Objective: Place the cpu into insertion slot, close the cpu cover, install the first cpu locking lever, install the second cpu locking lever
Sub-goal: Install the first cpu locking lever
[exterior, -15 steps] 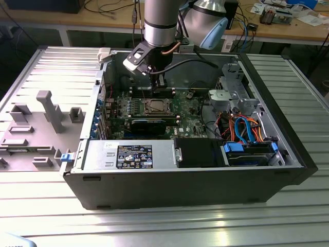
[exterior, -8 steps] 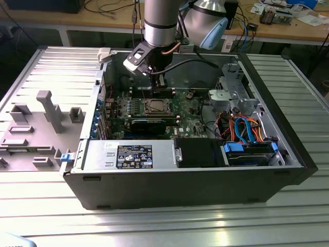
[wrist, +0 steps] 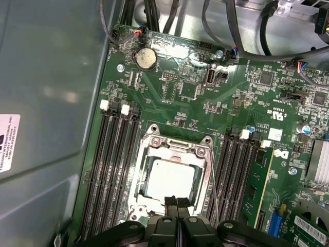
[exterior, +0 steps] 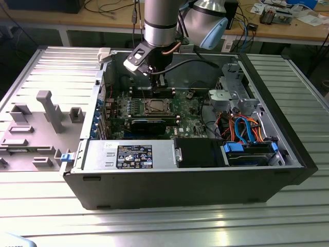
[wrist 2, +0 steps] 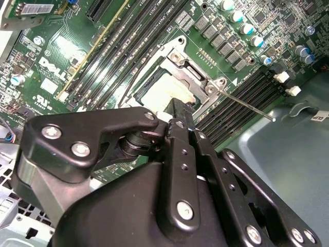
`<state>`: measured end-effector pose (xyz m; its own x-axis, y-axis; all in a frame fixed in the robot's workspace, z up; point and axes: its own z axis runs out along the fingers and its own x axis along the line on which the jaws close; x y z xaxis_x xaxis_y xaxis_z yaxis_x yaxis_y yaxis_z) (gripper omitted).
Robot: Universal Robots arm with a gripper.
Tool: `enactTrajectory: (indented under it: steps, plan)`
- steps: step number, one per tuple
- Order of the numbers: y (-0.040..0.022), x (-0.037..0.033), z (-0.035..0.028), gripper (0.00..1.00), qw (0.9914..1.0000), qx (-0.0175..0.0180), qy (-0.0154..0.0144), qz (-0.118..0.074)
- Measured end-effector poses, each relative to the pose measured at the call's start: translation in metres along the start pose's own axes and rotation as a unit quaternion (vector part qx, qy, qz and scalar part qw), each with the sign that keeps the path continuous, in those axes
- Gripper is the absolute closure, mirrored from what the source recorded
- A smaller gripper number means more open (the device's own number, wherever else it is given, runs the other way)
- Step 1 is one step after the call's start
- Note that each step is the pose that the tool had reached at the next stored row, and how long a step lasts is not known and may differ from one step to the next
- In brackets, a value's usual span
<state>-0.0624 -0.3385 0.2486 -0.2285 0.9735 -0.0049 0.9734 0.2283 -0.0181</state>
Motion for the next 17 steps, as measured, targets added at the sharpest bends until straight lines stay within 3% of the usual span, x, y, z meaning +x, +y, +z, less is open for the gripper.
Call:
enactTrajectory:
  steps: [17]
  plan:
    - [-0.0001, -0.0002, 0.0, 0.89, 0.99993, 0.0, -0.0002, -0.012]
